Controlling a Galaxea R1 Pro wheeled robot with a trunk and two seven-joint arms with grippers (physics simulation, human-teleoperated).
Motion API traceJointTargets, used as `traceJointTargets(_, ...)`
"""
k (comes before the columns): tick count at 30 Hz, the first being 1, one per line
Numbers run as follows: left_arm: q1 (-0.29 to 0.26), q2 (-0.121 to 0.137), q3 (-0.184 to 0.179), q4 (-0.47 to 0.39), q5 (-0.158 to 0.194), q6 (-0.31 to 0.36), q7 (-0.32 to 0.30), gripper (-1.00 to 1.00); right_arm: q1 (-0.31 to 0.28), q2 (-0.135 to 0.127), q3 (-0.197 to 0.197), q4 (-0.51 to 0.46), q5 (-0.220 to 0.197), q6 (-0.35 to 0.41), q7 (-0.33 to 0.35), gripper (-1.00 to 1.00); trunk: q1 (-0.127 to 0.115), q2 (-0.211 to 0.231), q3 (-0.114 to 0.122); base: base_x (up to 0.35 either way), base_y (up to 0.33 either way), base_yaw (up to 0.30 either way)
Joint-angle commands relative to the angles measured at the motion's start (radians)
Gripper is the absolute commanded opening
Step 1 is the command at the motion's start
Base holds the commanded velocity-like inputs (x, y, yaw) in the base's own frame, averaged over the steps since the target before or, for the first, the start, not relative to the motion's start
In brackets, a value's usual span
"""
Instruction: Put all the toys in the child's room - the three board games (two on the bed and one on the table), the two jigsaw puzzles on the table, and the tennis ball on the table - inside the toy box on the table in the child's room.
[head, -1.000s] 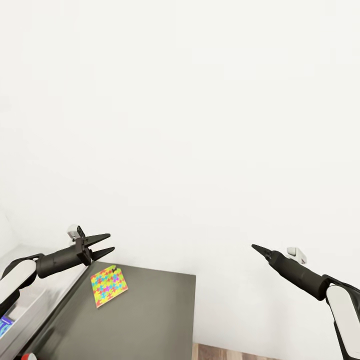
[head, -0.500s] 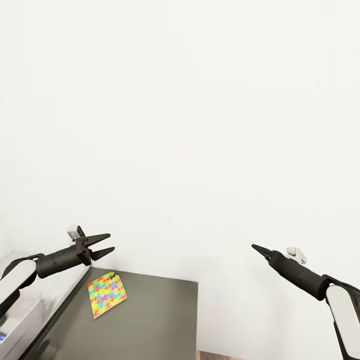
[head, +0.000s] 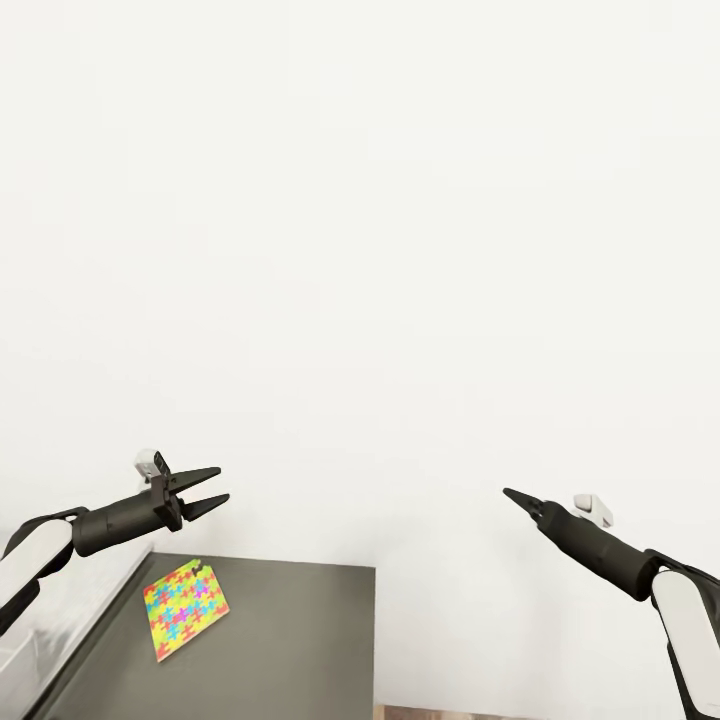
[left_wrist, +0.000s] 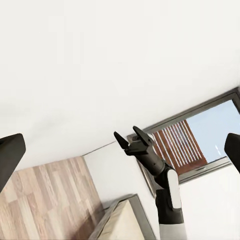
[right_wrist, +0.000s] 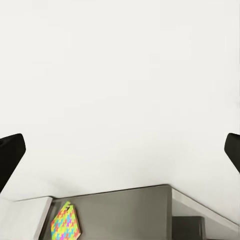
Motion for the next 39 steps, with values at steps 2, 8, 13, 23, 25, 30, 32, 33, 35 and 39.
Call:
traceJointTargets(2,-0.001,0.001,-0.002,0.001,0.005,0.004,-0.002,1.00,-0.001,0.000,-0.002,0.000,0.008,0.004,0.009,1.00,0.000,-0.001,0.000,0.000,0.010,-0.030)
traceJointTargets(8,-0.001,0.001,-0.002,0.001,0.005,0.004,-0.002,1.00,-0.001,0.000,-0.002,0.000,0.008,0.003,0.009,1.00,0.000,-0.001,0.000,0.000,0.087,-0.009)
traceJointTargets(13,-0.001,0.001,-0.002,0.001,0.005,0.004,-0.002,1.00,-0.001,0.001,-0.002,0.000,0.008,0.004,0.009,1.00,0.000,-0.001,0.000,0.035,0.045,-0.001)
traceJointTargets(23,-0.001,0.001,-0.002,0.001,0.005,0.004,-0.002,1.00,-0.001,0.000,-0.002,0.000,0.008,0.004,0.009,1.00,0.000,-0.001,0.000,0.116,0.065,0.000)
traceJointTargets(25,-0.001,0.001,-0.002,0.001,0.005,0.004,-0.002,1.00,-0.001,0.000,-0.002,0.000,0.008,0.004,0.009,1.00,0.000,-0.001,0.000,0.157,0.046,0.000)
traceJointTargets(30,-0.001,0.001,-0.002,0.001,0.005,0.004,-0.002,1.00,-0.001,0.000,-0.002,0.000,0.008,0.004,0.009,1.00,0.000,-0.001,0.000,0.044,0.012,0.000)
traceJointTargets(32,-0.001,0.001,-0.002,0.001,0.005,0.004,-0.002,1.00,-0.001,0.000,-0.001,0.000,0.009,0.004,0.009,1.00,0.000,-0.001,0.000,0.009,0.003,0.000)
traceJointTargets(33,-0.001,0.001,-0.002,0.001,0.005,0.004,-0.002,1.00,-0.001,0.000,-0.001,0.000,0.009,0.004,0.010,1.00,0.000,-0.001,0.000,0.006,0.002,0.000)
traceJointTargets(35,-0.001,0.001,-0.002,0.001,0.005,0.004,-0.002,1.00,-0.001,0.000,-0.001,-0.001,0.009,0.004,0.011,1.00,0.000,-0.001,0.000,0.003,0.001,0.000)
traceJointTargets(39,-0.001,0.001,-0.002,0.001,0.005,0.004,-0.002,1.00,-0.001,0.000,0.000,-0.001,0.009,0.006,0.010,1.00,0.000,-0.001,0.000,0.000,0.000,0.000)
